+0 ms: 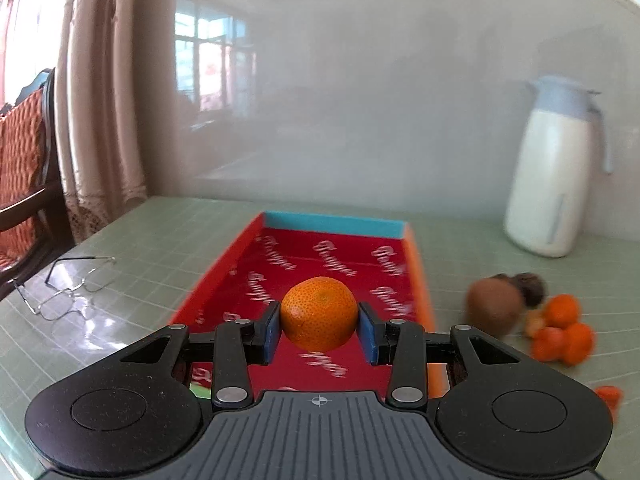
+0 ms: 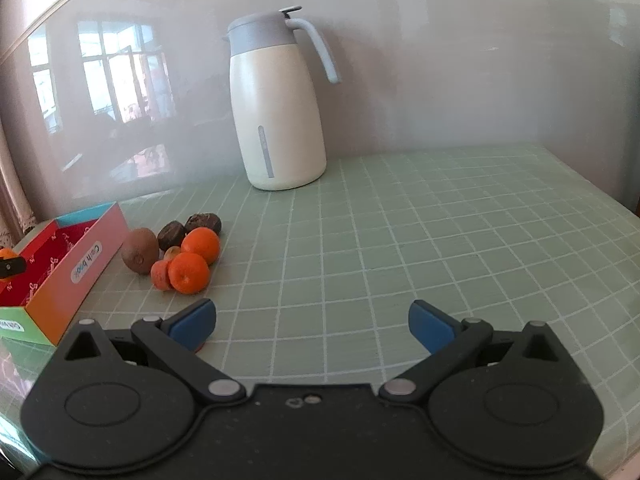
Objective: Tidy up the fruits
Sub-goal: 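Carry the orange with the left gripper into the red box and release, then move the right gripper to the brown kiwi and close on it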
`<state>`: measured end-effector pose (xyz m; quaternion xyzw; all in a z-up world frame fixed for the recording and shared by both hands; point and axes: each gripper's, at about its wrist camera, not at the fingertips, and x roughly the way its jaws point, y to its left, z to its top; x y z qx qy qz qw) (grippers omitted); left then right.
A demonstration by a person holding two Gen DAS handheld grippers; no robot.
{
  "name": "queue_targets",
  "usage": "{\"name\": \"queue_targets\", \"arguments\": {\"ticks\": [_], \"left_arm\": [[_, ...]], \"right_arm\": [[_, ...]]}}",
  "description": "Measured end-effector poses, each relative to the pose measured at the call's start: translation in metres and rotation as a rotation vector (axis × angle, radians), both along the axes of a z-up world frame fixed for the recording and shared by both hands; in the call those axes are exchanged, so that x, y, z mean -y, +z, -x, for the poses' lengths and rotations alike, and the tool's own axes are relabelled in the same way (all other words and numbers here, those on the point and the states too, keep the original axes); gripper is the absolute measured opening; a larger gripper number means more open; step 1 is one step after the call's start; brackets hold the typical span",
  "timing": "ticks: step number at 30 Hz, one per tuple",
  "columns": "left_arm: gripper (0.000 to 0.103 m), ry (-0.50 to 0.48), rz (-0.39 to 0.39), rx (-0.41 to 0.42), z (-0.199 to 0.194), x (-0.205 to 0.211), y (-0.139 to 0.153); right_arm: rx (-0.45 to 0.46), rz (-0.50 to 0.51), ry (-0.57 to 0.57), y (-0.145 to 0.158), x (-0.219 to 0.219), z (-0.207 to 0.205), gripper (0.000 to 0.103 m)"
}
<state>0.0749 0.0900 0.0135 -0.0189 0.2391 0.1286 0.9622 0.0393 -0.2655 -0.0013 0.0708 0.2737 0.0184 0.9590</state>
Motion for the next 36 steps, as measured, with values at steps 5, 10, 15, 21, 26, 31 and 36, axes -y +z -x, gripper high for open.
{"name": "queue_targets", "arguments": {"ticks": [5, 10, 15, 21, 26, 31, 36], "left_arm": [[0.048, 0.009, 0.006, -0.035, -0.006, -0.007, -0.011], [0.085, 0.01, -0.005, 0.026, 0.01, -0.001, -0.007], [0.103, 0.028, -0.003, 0.096, 0.03, 0.001, 0.005], [0.103, 0.027, -0.03, 0.116, 0.039, 0.001, 0.012], [0.103, 0.037, -0.029, 0.114, 0.042, -0.004, 0.015], [0.103, 0.056, -0.016, 0.118, 0.045, -0.013, 0.016], [0.103, 0.073, -0.009, 0.113, 0.043, -0.02, 0.013]], "right_arm": [[-0.01, 0.011, 0.014, -0.002, -0.006, -0.003, 0.103], [-0.015, 0.022, 0.04, -0.002, -0.015, -0.005, 0.103], [0.013, 0.033, 0.059, 0.001, -0.022, -0.003, 0.103], [-0.005, 0.073, 0.114, -0.001, -0.036, -0.005, 0.102], [0.058, 0.101, 0.165, 0.003, -0.05, 0.004, 0.1], [0.108, 0.127, 0.188, 0.008, -0.067, 0.004, 0.101], [0.141, 0.171, 0.235, 0.016, -0.09, -0.012, 0.102]]}}
